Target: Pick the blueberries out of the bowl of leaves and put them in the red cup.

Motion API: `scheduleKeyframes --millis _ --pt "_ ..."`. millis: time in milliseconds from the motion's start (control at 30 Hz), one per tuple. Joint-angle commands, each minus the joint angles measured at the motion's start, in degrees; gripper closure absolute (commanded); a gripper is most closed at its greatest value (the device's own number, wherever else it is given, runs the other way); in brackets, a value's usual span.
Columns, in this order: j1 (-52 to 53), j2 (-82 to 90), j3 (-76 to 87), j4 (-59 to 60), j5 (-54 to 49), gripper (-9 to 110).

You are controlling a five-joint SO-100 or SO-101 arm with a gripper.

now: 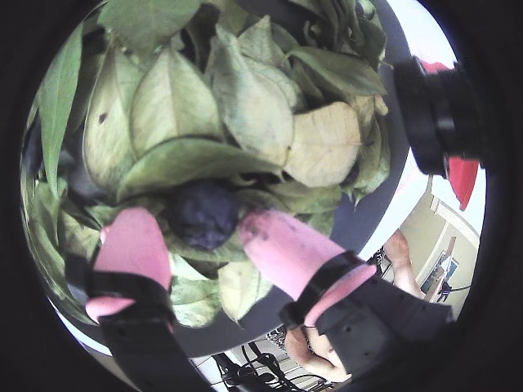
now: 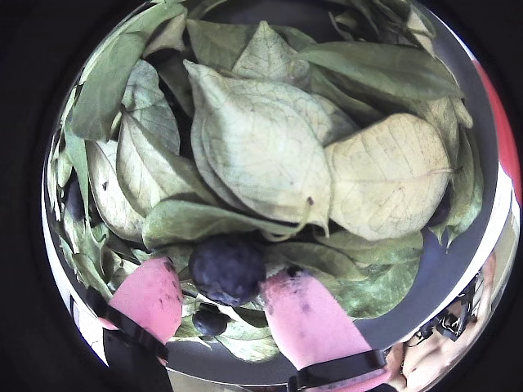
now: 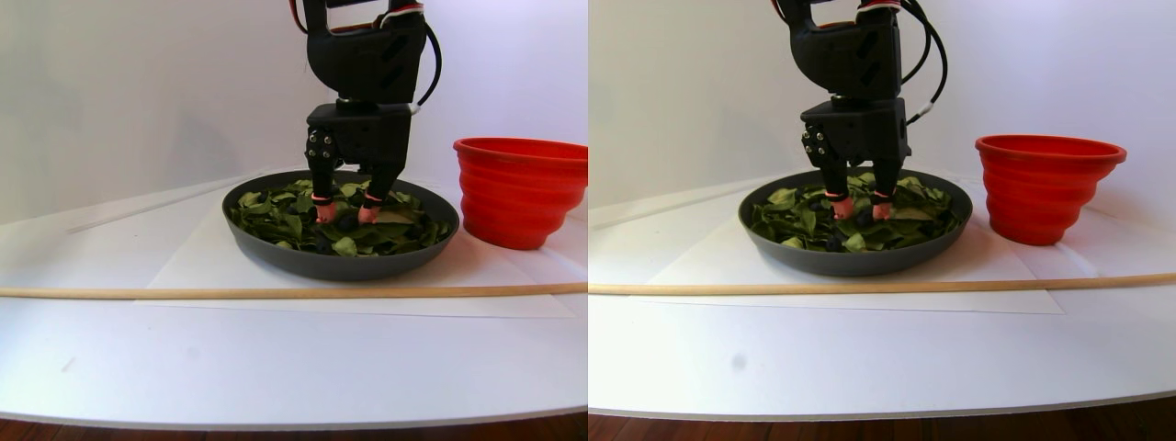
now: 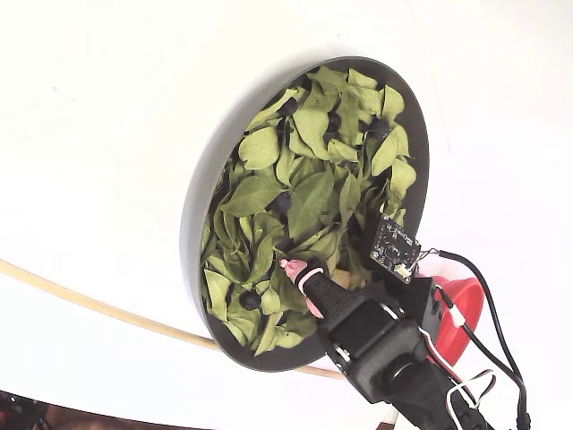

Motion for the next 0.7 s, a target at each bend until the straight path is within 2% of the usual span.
scheduleKeyframes --millis 0,667 --pt "0.4 0.4 -2.3 -0.9 -0.1 83" --pt "0.9 -3.0 -2.5 -2.6 -1.1 86"
